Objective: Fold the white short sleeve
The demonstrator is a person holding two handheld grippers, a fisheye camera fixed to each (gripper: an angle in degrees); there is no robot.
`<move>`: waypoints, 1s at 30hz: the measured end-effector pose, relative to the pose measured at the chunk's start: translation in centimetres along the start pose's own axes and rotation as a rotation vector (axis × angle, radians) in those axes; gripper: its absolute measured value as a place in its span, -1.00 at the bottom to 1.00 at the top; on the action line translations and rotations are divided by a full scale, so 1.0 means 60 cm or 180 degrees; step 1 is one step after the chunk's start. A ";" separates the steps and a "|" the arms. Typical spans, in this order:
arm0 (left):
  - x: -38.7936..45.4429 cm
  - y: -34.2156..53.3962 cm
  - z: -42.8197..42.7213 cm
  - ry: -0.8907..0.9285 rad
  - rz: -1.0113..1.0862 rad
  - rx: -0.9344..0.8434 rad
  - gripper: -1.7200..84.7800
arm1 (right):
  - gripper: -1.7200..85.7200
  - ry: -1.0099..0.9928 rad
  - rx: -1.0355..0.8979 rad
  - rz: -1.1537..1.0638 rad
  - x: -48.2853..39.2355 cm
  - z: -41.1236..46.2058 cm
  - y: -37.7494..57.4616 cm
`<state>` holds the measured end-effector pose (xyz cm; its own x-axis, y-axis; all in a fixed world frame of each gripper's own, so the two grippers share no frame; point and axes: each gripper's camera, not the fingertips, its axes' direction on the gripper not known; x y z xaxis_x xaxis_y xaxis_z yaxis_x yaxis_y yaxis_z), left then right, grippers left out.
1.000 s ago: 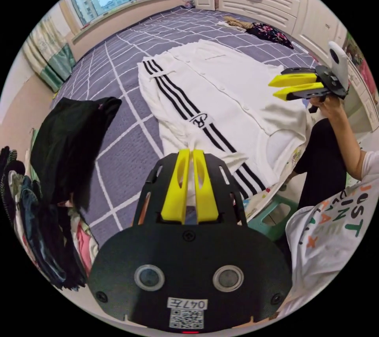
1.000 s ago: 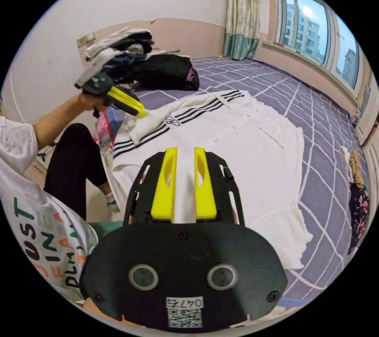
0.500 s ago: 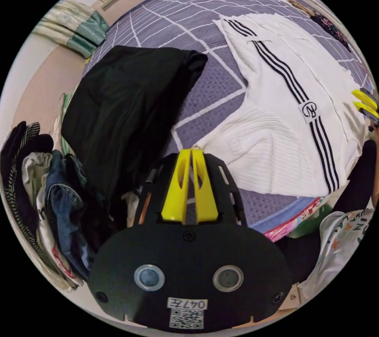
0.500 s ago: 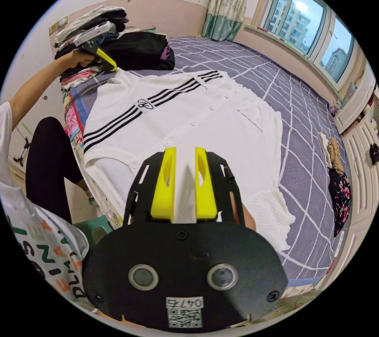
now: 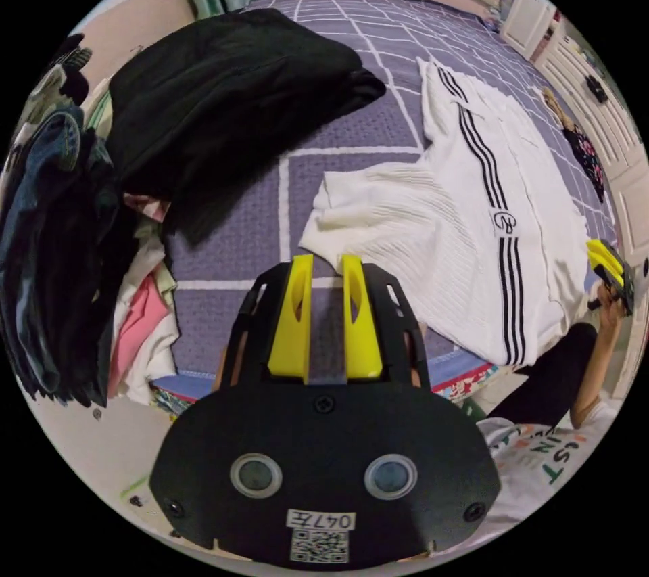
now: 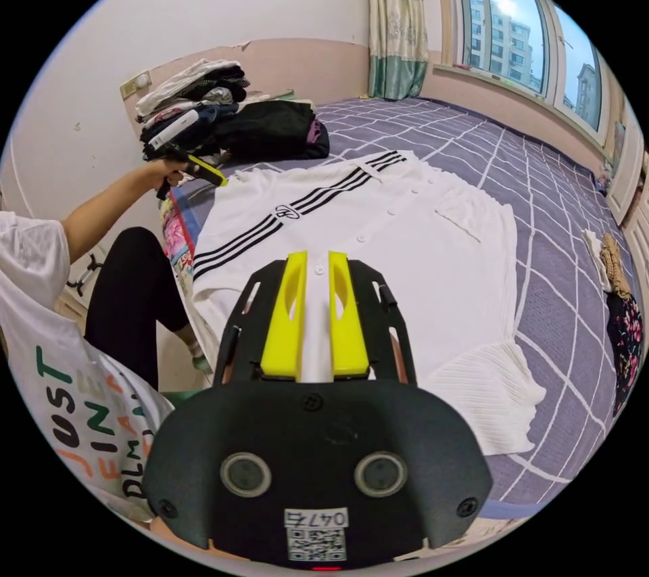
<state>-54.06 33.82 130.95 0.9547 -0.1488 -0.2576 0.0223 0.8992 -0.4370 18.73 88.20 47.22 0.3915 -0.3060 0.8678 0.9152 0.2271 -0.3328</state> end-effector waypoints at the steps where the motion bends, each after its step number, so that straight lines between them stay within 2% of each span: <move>1: -0.012 -0.005 0.007 0.0015 -0.0182 0.0040 -0.79 | -0.94 -0.0006 -0.0024 -0.0005 0.000 0.002 -0.003; 4: -0.034 -0.017 0.021 0.0177 -0.0468 0.0074 -0.83 | -0.94 0.0003 -0.0046 -0.0015 -0.001 0.007 -0.014; 6: -0.032 -0.014 0.016 0.0128 -0.0412 0.0133 -0.91 | -0.95 0.0015 -0.0069 -0.0018 -0.001 0.011 -0.021; 11: -0.025 0.027 -0.040 0.0153 -0.0404 0.0258 -0.95 | -0.97 -0.0011 -0.0061 -0.0019 0.002 0.016 -0.041; 15: -0.034 0.024 -0.027 -0.0207 -0.0365 0.0033 -0.93 | -0.98 -0.0078 -0.0078 -0.0015 0.006 0.025 -0.062; 17: -0.043 0.015 0.002 -0.0096 -0.0340 -0.0168 -0.90 | -0.98 -0.0094 -0.0120 -0.0018 0.006 0.033 -0.072; 20: -0.063 0.024 -0.005 -0.0043 -0.0514 0.0062 -0.81 | -0.97 -0.0091 -0.0154 -0.0022 0.006 0.044 -0.087; 24: -0.089 0.068 -0.039 -0.0040 -0.0855 0.0308 -0.79 | -0.96 -0.0088 -0.0065 -0.0012 0.007 0.052 -0.112; 27: -0.038 0.111 -0.088 -0.0123 -0.0582 0.0659 -0.82 | -0.94 -0.0081 -0.0053 -0.0016 0.006 0.064 -0.132; 30: 0.047 0.110 -0.109 0.0233 0.0014 0.0893 -0.84 | -0.94 0.0037 -0.0115 -0.0092 -0.001 0.084 -0.167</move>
<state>-53.13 36.65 121.70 0.9313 -0.1647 -0.3248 0.1090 0.9771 -0.1827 9.05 90.60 52.36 0.3656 -0.3228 0.8730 0.9290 0.1845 -0.3209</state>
